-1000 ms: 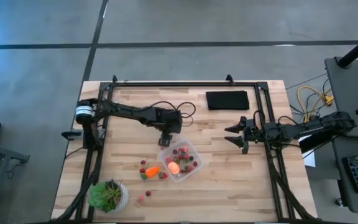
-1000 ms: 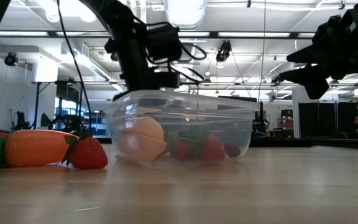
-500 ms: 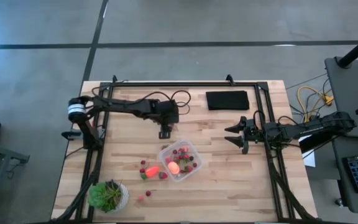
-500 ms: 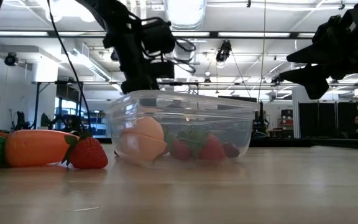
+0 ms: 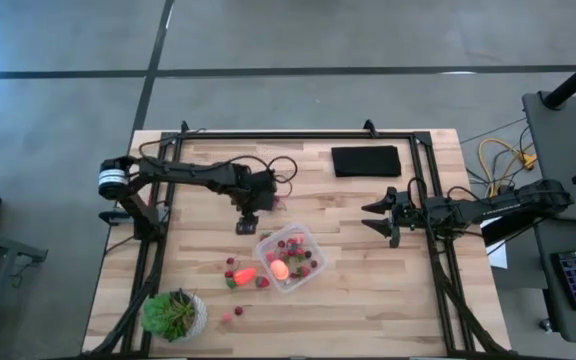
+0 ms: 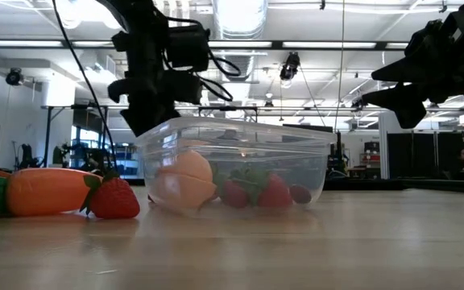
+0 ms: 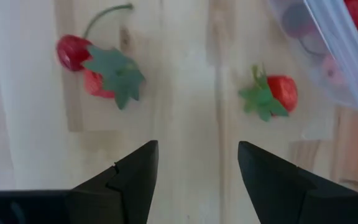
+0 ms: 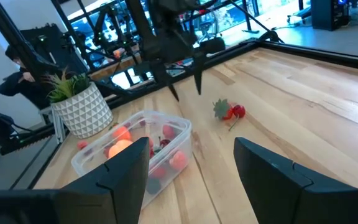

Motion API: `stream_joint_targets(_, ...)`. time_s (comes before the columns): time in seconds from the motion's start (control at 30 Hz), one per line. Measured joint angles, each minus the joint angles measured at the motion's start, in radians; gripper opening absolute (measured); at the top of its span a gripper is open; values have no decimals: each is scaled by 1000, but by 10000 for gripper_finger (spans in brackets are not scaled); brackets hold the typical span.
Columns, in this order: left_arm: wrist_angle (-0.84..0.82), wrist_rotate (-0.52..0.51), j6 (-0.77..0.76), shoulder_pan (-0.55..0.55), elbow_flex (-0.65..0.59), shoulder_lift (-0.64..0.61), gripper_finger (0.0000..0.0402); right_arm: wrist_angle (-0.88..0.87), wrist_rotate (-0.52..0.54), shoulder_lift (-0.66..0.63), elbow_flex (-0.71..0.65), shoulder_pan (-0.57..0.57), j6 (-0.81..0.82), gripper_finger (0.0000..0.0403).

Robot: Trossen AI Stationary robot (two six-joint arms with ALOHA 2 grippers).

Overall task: Pick and placing Produce into tupperware
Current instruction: Put the red strawberry into the transparent container

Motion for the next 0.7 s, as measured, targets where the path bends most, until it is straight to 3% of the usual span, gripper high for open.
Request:
stream_joint_targets(0.47, 241, 25, -158, -188, -160, -59, 207, 0, 0, 0, 0, 0, 0, 226)
stream_joint_targets(0.7, 338, -27, -255, -215, -220, -76, 207, 0, 0, 0, 0, 0, 0, 226)
